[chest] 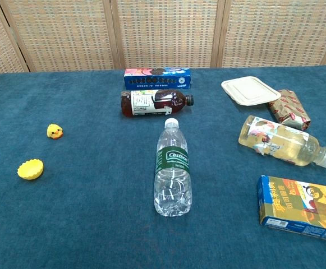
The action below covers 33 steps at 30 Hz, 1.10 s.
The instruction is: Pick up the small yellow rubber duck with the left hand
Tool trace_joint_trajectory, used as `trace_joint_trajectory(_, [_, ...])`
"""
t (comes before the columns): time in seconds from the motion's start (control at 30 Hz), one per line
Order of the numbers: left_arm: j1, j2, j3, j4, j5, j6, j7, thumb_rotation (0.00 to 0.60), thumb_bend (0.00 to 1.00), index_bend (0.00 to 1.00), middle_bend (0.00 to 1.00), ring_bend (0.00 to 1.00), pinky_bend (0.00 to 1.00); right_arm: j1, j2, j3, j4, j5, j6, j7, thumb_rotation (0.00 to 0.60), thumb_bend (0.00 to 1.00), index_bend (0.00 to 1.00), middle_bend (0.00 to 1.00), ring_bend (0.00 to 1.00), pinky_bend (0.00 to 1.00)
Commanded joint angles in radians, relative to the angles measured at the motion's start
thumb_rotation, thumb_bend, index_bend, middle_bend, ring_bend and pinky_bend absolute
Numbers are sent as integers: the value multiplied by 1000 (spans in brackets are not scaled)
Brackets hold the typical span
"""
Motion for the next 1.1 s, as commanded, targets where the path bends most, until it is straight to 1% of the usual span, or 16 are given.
trace_joint_trajectory(0.03, [-1, -2, 0, 2, -3, -3, 2, 600, 0, 0, 0, 0, 0, 0, 1, 0, -1, 1, -1, 2, 600, 0, 0, 0, 0, 0])
trace_joint_trajectory(0.23, [-21, -13, -11, 8, -29, -39, 9, 600, 0, 0, 0, 0, 0, -1, 6, 3, -1, 10, -2, 21, 600, 0, 0, 0, 0, 0])
trace_joint_trajectory(0.3, [-43, -28, -36, 21, -47, -56, 18, 600, 0, 0, 0, 0, 0, -2, 8, 6, 2, 16, -3, 31, 600, 0, 0, 0, 0, 0])
trace_joint_trajectory(0.37, [-76, -50, -70, 37, -90, -91, 27, 600, 0, 0, 0, 0, 0, 1, 8, 8, 7, 24, -10, 38, 600, 0, 0, 0, 0, 0])
trace_joint_trajectory(0.43, [-122, -66, -108, 47, -159, -158, 39, 600, 0, 0, 0, 0, 0, 6, 8, 10, 12, 33, -23, 44, 600, 0, 0, 0, 0, 0])
trace_joint_trajectory(0.47, [-155, -72, -130, 52, -202, -207, 48, 600, 0, 0, 0, 0, 0, 9, 7, 11, 15, 39, -30, 44, 600, 0, 0, 0, 0, 0])
trace_joint_trajectory(0.53, [-241, -89, -184, 74, -317, -333, 81, 600, 2, 0, 0, 0, 0, 17, 4, 15, 19, 55, -48, 42, 600, 0, 0, 0, 0, 0])
trace_joint_trajectory(0.63, [-334, -128, -235, 116, -459, -453, 133, 600, 28, 0, 0, 0, 0, 23, 0, 18, 23, 71, -63, 33, 600, 0, 0, 0, 0, 0])
trace_joint_trajectory(0.7, [-388, -160, -258, 155, -533, -517, 153, 600, 53, 30, 0, 0, 0, 27, -4, 20, 25, 81, -73, 28, 600, 0, 0, 0, 0, 0])
trace_joint_trajectory(0.77, [-435, -201, -273, 214, -590, -558, 173, 600, 85, 137, 0, 0, 0, 30, -6, 22, 29, 91, -82, 25, 600, 0, 0, 0, 0, 0])
trace_joint_trajectory(0.87, [-499, -279, -288, 323, -669, -599, 201, 600, 129, 245, 0, 0, 0, 36, -9, 26, 37, 111, -97, 25, 600, 0, 0, 0, 0, 0])
trace_joint_trajectory(1.0, [-550, -354, -292, 433, -724, -632, 209, 600, 155, 304, 0, 0, 0, 40, -11, 31, 48, 133, -113, 34, 600, 0, 0, 0, 0, 0])
trace_joint_trajectory(1.1, [-575, -387, -288, 485, -755, -656, 216, 600, 173, 337, 0, 0, 0, 42, -11, 34, 54, 146, -121, 37, 600, 0, 0, 0, 0, 0])
